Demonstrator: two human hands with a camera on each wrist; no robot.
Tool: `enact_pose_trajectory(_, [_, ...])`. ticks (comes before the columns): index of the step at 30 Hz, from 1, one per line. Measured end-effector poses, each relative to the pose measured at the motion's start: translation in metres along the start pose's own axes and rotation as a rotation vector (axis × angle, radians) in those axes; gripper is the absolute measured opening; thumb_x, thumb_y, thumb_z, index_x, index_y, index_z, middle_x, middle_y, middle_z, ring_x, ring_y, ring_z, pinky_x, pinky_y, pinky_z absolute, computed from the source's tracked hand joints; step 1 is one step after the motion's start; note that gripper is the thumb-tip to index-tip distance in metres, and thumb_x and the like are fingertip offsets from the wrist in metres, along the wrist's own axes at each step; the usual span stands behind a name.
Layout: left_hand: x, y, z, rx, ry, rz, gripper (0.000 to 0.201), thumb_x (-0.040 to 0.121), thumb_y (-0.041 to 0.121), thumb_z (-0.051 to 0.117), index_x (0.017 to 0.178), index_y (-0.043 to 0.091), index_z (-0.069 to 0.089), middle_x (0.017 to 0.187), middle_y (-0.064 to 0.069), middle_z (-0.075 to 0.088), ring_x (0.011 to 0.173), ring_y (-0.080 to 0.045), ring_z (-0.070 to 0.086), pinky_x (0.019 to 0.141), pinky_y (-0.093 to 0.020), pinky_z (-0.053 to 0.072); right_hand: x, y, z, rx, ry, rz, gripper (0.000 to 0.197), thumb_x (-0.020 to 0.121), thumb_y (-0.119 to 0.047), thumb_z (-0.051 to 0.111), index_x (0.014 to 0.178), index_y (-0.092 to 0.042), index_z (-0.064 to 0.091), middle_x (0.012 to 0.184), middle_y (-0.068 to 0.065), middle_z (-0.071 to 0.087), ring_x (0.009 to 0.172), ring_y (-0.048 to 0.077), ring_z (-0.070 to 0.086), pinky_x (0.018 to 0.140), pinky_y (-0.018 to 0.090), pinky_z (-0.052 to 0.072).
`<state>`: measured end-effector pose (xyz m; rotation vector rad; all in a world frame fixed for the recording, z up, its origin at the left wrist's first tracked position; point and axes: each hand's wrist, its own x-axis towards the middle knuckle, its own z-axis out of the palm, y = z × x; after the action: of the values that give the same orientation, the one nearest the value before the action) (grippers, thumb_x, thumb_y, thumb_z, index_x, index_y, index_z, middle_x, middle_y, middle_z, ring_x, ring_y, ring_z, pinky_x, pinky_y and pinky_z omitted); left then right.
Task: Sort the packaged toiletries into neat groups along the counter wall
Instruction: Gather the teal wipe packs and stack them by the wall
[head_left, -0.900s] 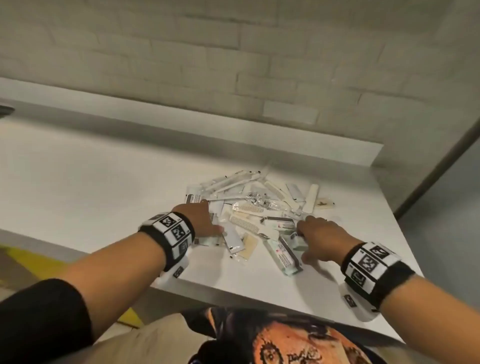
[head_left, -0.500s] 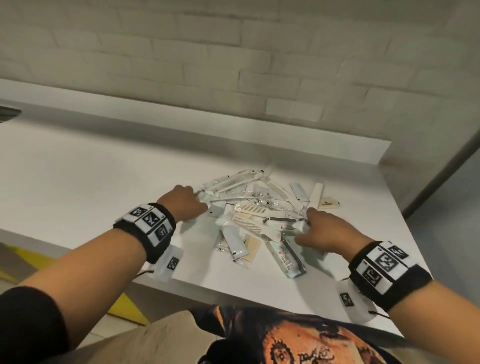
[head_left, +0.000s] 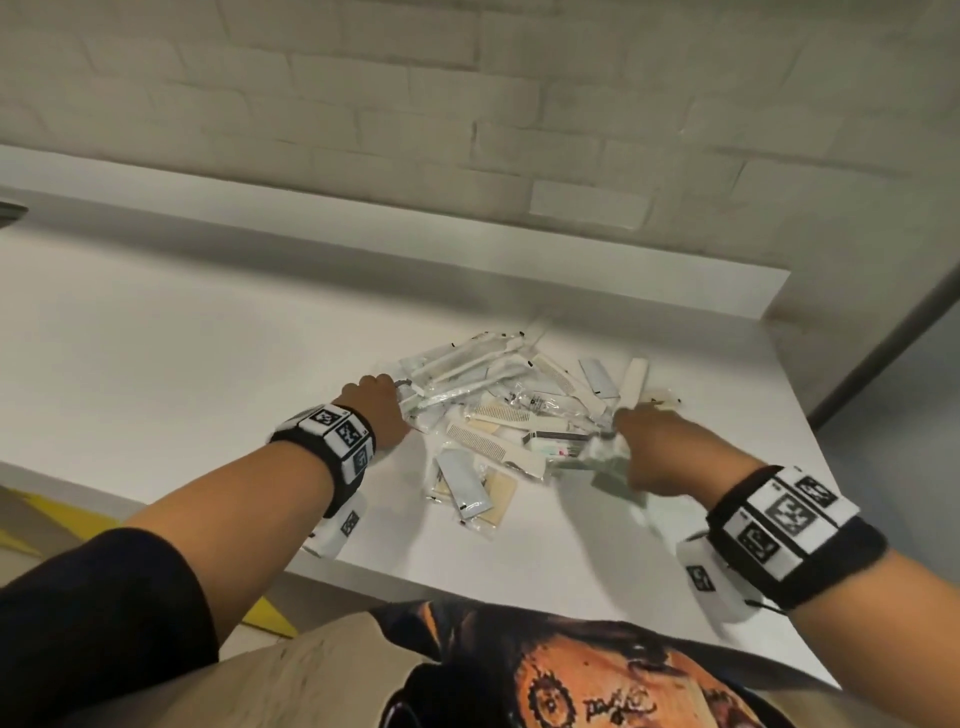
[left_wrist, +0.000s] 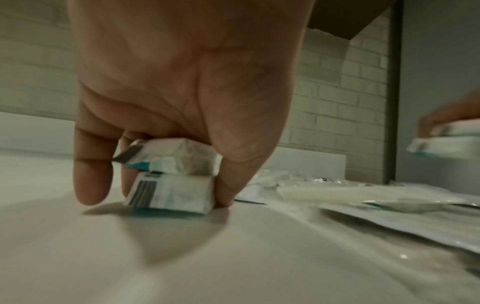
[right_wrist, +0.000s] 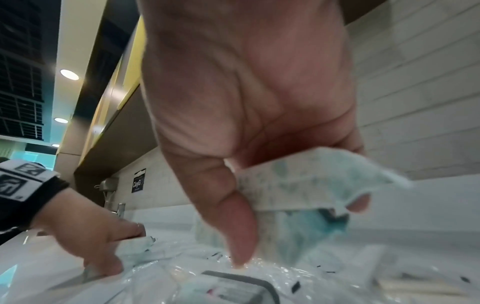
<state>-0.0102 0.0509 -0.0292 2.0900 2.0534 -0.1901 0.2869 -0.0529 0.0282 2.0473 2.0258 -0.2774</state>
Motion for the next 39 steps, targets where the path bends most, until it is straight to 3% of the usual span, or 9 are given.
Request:
enact_pose_trajectory(3, [-0.004,0.005,0.001,0.028,-0.012,0.094,0.058,0.09,0.035,0.055,0.136,0.007,0.033,0.137,-0.015,0.042,0.125,-0.034,0.045,0.099,-0.042,0.042,0.025,-0.018,-0.002,0.031,0.154,-0.078,0.047,0.085,-0.037,0.062,0.127,-0.021,0.046,0.122,0.004,0.053,0.105,0.026,0.053,0.088,0.04,0.047])
enact_pose_trajectory(6, [-0.007,0.006,0.006,0.052,-0.016,0.174,0.067,0.088,0.044,0.058,0.139,0.009,0.032,0.138,-0.013,0.041,0.125,-0.033,0.044,0.101,-0.042,0.043,0.042,-0.04,0.02,0.039,0.113,-0.198,0.05,0.082,-0.053,0.062,0.121,-0.025,0.049,0.118,-0.001,0.058,0.103,0.025,0.055,0.087,0.039,0.046])
enact_pose_trajectory(12, [-0.012,-0.015,0.009,-0.001,-0.081,0.339,0.065,0.086,0.043,0.06,0.139,0.016,0.031,0.133,-0.007,0.042,0.123,-0.029,0.044,0.097,-0.042,0.044,0.051,-0.039,0.01,-0.019,0.065,-0.11,0.056,0.082,-0.061,0.056,0.122,-0.023,0.046,0.115,0.001,0.062,0.099,0.024,0.061,0.077,0.032,0.047])
enact_pose_trajectory(15, [-0.006,-0.041,0.001,-0.092,-0.057,0.362,0.064,0.087,0.042,0.059,0.14,0.018,0.032,0.135,-0.005,0.042,0.122,-0.027,0.044,0.096,-0.039,0.043,0.059,-0.049,-0.025,0.053,0.113,-0.003,0.056,0.078,-0.047,0.066,0.124,-0.025,0.043,0.111,0.002,0.062,0.09,0.024,0.058,0.07,0.03,0.045])
enact_pose_trajectory(20, [0.036,-0.108,-0.027,-0.034,0.066,0.26,0.059,0.084,0.037,0.062,0.133,0.015,0.039,0.126,-0.008,0.046,0.114,-0.028,0.047,0.093,-0.04,0.046,0.097,-0.149,-0.06,0.312,0.115,-0.067,0.064,0.071,-0.032,0.074,0.127,-0.024,0.045,0.102,0.0,0.061,0.087,0.021,0.057,0.068,0.029,0.044])
enact_pose_trajectory(26, [0.085,-0.166,-0.032,0.022,-0.034,0.263,0.062,0.083,0.039,0.065,0.133,0.015,0.038,0.126,-0.009,0.046,0.113,-0.029,0.048,0.092,-0.041,0.046,0.154,-0.275,-0.032,0.186,-0.033,-0.185,0.049,0.079,-0.022,0.06,0.125,-0.015,0.043,0.112,0.006,0.061,0.099,0.026,0.061,0.078,0.036,0.052])
enact_pose_trajectory(34, [0.078,-0.136,-0.026,-0.01,-0.147,0.668,0.063,0.083,0.045,0.065,0.134,0.022,0.036,0.126,0.0,0.044,0.113,-0.022,0.045,0.091,-0.037,0.045,0.175,-0.21,-0.03,0.198,0.021,0.215,0.056,0.076,-0.021,0.063,0.125,-0.014,0.039,0.096,0.005,0.058,0.081,0.023,0.058,0.066,0.033,0.049])
enact_pose_trajectory(37, [0.072,-0.114,-0.031,-0.121,-0.268,0.779,0.053,0.081,0.048,0.066,0.122,0.024,0.042,0.117,0.003,0.055,0.097,-0.018,0.055,0.083,-0.036,0.05,0.171,-0.188,-0.034,0.23,-0.048,0.255,0.1,0.066,-0.04,0.08,0.146,-0.02,0.023,0.128,0.009,0.051,0.111,0.028,0.055,0.088,0.04,0.05])
enact_pose_trajectory(39, [0.082,-0.106,-0.038,-0.151,-0.368,0.761,0.039,0.085,0.051,0.06,0.11,0.023,0.053,0.106,0.003,0.062,0.09,-0.017,0.059,0.082,-0.035,0.049,0.162,-0.182,-0.043,0.264,0.047,0.248,0.105,0.069,-0.048,0.078,0.15,-0.024,0.017,0.145,0.009,0.038,0.13,0.03,0.041,0.103,0.044,0.04])
